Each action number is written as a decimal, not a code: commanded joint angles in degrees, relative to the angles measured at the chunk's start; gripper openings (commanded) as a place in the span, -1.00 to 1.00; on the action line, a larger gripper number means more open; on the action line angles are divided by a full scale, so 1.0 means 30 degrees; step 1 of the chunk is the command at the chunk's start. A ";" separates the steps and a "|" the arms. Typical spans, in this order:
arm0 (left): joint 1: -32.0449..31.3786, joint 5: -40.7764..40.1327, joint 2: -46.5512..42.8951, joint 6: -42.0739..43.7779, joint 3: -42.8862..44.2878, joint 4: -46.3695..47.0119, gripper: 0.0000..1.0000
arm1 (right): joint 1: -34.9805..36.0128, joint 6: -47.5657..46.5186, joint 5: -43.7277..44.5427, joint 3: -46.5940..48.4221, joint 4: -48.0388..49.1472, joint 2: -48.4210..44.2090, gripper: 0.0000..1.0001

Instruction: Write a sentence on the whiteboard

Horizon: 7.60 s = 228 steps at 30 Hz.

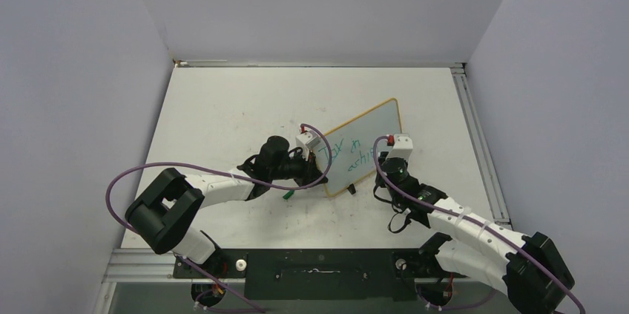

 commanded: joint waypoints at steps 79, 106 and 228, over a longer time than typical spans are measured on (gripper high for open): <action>-0.0267 0.0559 -0.0379 -0.0213 0.0128 -0.0043 -1.00 | -0.2879 -0.0871 -0.2140 0.0254 0.2639 0.0502 -0.89; -0.0245 0.0647 -0.0252 -0.0306 0.0190 0.0170 -1.00 | -0.2616 -0.0383 -0.3135 -0.0409 0.1630 -0.0067 -0.89; -0.0208 0.1032 -0.1536 -0.0215 -0.0366 -0.0841 -1.00 | -0.8476 -0.0401 -0.9976 -0.0817 0.2246 -0.0869 -0.89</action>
